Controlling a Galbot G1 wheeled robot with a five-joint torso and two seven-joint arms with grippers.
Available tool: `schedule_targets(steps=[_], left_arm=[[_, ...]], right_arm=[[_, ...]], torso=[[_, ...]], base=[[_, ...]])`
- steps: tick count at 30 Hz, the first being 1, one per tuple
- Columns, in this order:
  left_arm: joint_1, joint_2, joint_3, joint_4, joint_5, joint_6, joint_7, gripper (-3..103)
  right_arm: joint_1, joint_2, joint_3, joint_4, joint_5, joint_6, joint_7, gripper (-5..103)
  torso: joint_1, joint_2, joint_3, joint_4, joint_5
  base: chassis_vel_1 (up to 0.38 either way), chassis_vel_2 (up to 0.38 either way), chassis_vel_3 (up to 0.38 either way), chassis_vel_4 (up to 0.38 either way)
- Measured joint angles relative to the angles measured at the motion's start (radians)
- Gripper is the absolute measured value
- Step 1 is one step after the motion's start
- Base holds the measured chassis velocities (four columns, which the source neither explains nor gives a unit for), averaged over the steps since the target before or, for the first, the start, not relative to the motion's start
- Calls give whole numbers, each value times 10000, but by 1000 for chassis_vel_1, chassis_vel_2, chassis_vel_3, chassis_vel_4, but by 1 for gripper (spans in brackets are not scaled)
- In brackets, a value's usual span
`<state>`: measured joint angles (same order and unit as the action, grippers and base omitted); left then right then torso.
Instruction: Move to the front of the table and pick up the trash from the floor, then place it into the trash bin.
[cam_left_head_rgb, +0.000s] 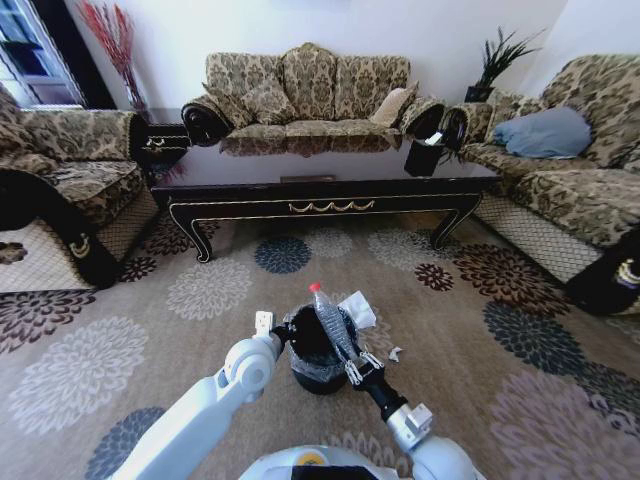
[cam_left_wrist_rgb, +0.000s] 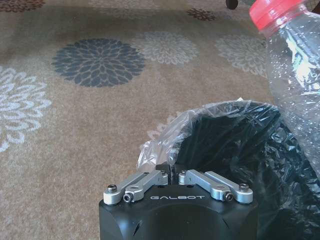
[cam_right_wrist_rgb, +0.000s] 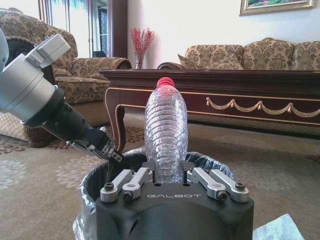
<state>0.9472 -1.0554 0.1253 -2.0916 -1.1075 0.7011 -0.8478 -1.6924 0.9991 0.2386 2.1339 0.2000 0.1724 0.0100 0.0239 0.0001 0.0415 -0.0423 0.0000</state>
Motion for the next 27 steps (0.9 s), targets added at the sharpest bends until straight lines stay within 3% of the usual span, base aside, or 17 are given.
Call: schedule_targets(steps=[2, 4, 6, 10, 12, 19, 24, 27], left_arm=[[48, -11, -4, -35, 29, 0, -9, 4], [135, -13, -57, -84, 59, 0, -10, 4], [185, -12, -97, -101, 82, 0, -9, 4], [388, 25, -249, -162, 140, 11, -1, 4], [424, 48, -260, -163, 163, 21, 1, 4], [505, 167, -368, -183, 242, 29, 38, 4], [760, 243, -721, -234, 359, 30, 195, 4], [855, 341, -911, -257, 392, 20, 267, 4]], right_arm=[[-2, -53, 23, -40, -49, 6, -32, 22], [-28, -96, 85, -56, -59, 23, -59, 33], [-33, -107, 103, -56, -58, 28, -67, 33], [-49, -128, 139, -23, -55, 38, -83, 54], [-73, -136, 151, -8, -55, 43, -86, 54], [-179, -152, 235, 130, -44, 61, -122, 86], [-277, -127, 270, 188, -40, 80, -123, 99], [-314, -115, 325, 189, -35, 103, -125, 100]], torso=[[0, 0, 0, 0, 0], [0, 0, -1, -1, 0], [0, 0, 0, 0, 0], [0, 0, -1, 1, 1], [0, 0, -1, 1, 1], [0, 0, 0, -1, 0], [1, 0, 0, 0, 0], [0, 0, 0, 0, 0]], base=[[0, 0, 0, 0], [0, 0, 0, 0], [0, 0, 0, 0], [0, 0, 0, 0], [0, 0, 0, 0], [0, 0, 0, 0], [0, 0, 0, 0], [0, 0, 0, 0]])
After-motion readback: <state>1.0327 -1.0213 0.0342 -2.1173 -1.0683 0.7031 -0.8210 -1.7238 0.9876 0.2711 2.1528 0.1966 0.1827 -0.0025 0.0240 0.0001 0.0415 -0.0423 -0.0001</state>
